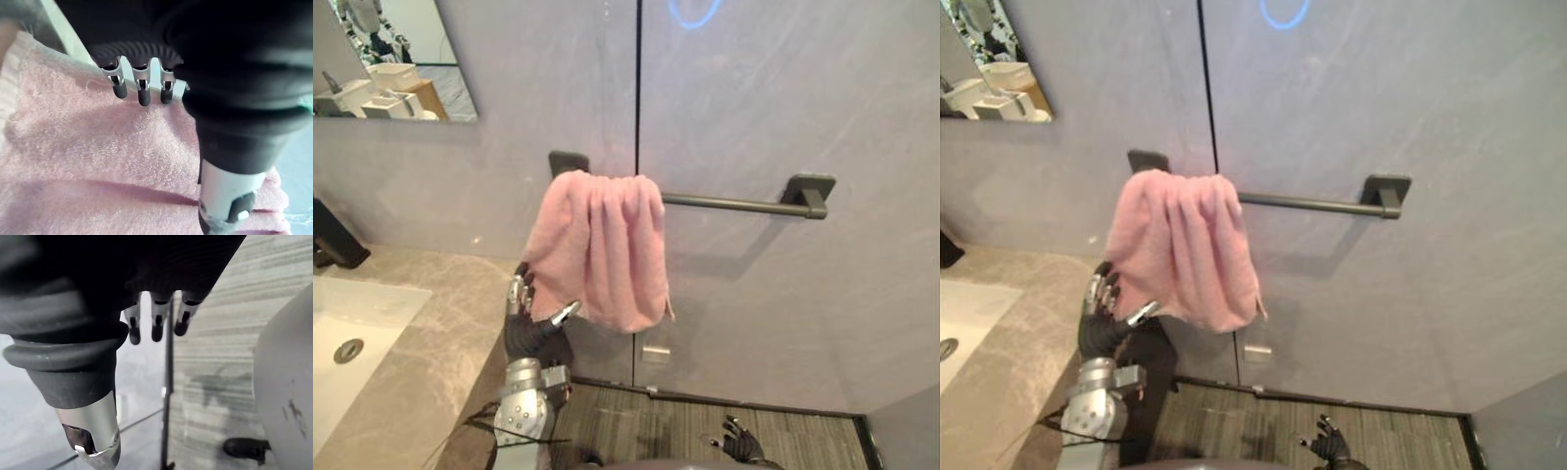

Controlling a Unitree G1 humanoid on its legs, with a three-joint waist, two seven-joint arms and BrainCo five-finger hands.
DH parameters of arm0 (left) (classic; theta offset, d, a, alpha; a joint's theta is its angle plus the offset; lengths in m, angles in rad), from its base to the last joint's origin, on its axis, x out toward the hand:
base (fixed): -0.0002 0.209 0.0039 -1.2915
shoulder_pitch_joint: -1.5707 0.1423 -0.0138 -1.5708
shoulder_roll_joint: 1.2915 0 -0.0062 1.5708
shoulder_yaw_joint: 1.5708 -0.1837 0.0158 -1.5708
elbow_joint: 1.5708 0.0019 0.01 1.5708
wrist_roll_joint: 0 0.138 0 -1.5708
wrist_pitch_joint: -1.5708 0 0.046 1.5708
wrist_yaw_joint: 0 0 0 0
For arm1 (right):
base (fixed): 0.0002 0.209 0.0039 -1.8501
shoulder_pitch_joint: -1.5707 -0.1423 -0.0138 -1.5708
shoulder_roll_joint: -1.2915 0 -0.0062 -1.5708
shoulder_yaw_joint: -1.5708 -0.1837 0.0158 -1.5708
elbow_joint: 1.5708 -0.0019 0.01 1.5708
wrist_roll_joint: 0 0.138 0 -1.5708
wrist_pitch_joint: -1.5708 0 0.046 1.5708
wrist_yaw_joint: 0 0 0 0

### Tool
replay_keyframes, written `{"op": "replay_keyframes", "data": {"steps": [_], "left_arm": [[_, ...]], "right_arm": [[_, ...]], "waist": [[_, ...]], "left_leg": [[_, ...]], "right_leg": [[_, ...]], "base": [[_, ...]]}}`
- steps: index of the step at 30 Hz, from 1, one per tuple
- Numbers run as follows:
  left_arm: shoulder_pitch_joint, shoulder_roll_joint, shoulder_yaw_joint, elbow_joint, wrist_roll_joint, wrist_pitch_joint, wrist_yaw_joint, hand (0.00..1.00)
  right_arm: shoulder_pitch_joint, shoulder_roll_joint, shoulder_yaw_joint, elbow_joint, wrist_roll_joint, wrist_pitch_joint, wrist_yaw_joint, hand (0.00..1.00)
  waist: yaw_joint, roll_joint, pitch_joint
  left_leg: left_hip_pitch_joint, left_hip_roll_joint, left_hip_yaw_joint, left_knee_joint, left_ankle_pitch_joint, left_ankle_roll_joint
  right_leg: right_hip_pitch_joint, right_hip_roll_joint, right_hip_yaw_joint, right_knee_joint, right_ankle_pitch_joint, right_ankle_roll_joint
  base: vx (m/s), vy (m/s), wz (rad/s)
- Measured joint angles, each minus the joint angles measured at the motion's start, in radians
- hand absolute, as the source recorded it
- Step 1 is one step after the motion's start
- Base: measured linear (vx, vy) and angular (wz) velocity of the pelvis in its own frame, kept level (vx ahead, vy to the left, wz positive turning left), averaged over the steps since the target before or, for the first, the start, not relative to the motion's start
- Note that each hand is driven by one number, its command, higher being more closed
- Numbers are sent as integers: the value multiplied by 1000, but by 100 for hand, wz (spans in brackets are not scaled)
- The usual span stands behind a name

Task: Organize washtable

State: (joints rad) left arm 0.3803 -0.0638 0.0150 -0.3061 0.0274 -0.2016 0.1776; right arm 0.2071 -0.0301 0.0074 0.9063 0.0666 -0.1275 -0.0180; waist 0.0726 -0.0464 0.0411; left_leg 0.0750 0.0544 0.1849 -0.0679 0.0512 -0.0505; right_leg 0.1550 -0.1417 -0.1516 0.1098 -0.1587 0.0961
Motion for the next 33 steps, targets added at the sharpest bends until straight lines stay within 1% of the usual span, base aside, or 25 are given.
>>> {"op": "replay_keyframes", "data": {"steps": [3,5,7,10,12,13,14,16,17,18,22,23,27,29,33], "left_arm": [[1,0,3,-50,-32,-2,-1,0],[0,0,23,-96,-72,-7,-3,0],[0,1,35,-102,-78,-9,-1,0],[0,5,36,-102,-81,-9,-1,0],[0,11,33,-102,-129,-9,-4,0],[-1,16,30,-102,-153,-9,-5,0],[-7,32,17,-102,-214,-9,-35,0],[-8,43,2,-101,-257,-8,-71,0],[-8,49,-11,-101,-263,-8,-84,0],[-7,49,-14,-101,-263,-8,-91,0],[-11,50,-23,-91,-260,-8,-89,0],[-12,50,-35,-87,-257,-8,-88,0],[-32,64,-53,-56,-244,-7,-85,0],[-82,93,-51,7,-198,-4,-68,0],[-138,121,-42,87,-155,2,-47,0]], "right_arm": [[2,6,0,-1,0,0,0,0],[4,13,0,-1,0,1,1,0],[8,16,0,-1,0,1,1,0],[11,12,0,-7,-2,4,1,0],[19,11,2,-20,-9,6,2,0],[20,10,2,-20,-10,6,2,0],[23,10,4,-20,-11,7,3,0],[23,9,5,-20,-11,7,5,0],[22,6,8,-20,-11,7,8,0],[21,4,13,-19,-12,7,12,0],[21,-2,16,-26,-19,7,23,0],[20,-4,17,-24,-21,7,22,0],[18,-13,22,-20,-21,8,21,0],[15,-15,23,-19,-28,10,22,0],[8,-14,22,-19,-30,20,22,0]], "waist": [[0,-8,-1],[1,-18,-2],[2,-24,-5],[4,-20,-6],[1,-10,-5],[0,-11,-6],[-1,-11,-7],[-1,-9,-7],[-1,-8,-7],[0,-8,-8],[-5,2,-13],[-4,5,-17],[-2,3,-29],[-2,6,-30],[-4,3,-29]], "left_leg": [[-6,-4,-8,0,3,1],[-9,-3,-17,0,3,2],[-6,-2,-18,-2,1,5],[2,3,-19,-6,-3,1],[6,5,-18,-5,-4,0],[5,6,-18,-3,-5,1],[0,8,-17,-3,-5,1],[-4,12,-16,-3,-5,1],[-8,13,-13,-1,-5,0],[-10,12,-8,-1,-3,-2],[-7,16,-1,-7,6,-12],[-1,18,-2,-16,13,-21],[7,18,-5,-25,27,-17],[8,13,-6,-28,30,-13],[9,9,-3,-33,31,-13]], "right_leg": [[5,-2,-12,1,2,2],[5,-2,-15,5,8,12],[5,-2,-15,10,12,17],[6,0,-15,10,33,16],[5,1,-11,10,38,14],[6,2,-9,10,38,14],[7,2,-6,9,38,14],[6,5,-3,5,38,13],[2,8,2,-1,34,6],[-3,8,8,-6,26,-4],[-4,17,18,-16,10,-13],[-4,21,18,-17,9,-14],[-4,24,16,-20,9,-14],[-2,25,17,-25,9,-14],[-2,23,19,-29,9,-13]], "base": [[31,-7,12],[36,5,11],[10,2,3],[2,10,0],[-2,6,-2],[-57,-4,-4],[-63,-8,-3],[-74,-23,-4],[-93,-40,-10],[-81,-38,-13],[-55,-51,-9],[-7,-39,0],[21,-20,3],[0,0,0],[9,-8,-3]]}}
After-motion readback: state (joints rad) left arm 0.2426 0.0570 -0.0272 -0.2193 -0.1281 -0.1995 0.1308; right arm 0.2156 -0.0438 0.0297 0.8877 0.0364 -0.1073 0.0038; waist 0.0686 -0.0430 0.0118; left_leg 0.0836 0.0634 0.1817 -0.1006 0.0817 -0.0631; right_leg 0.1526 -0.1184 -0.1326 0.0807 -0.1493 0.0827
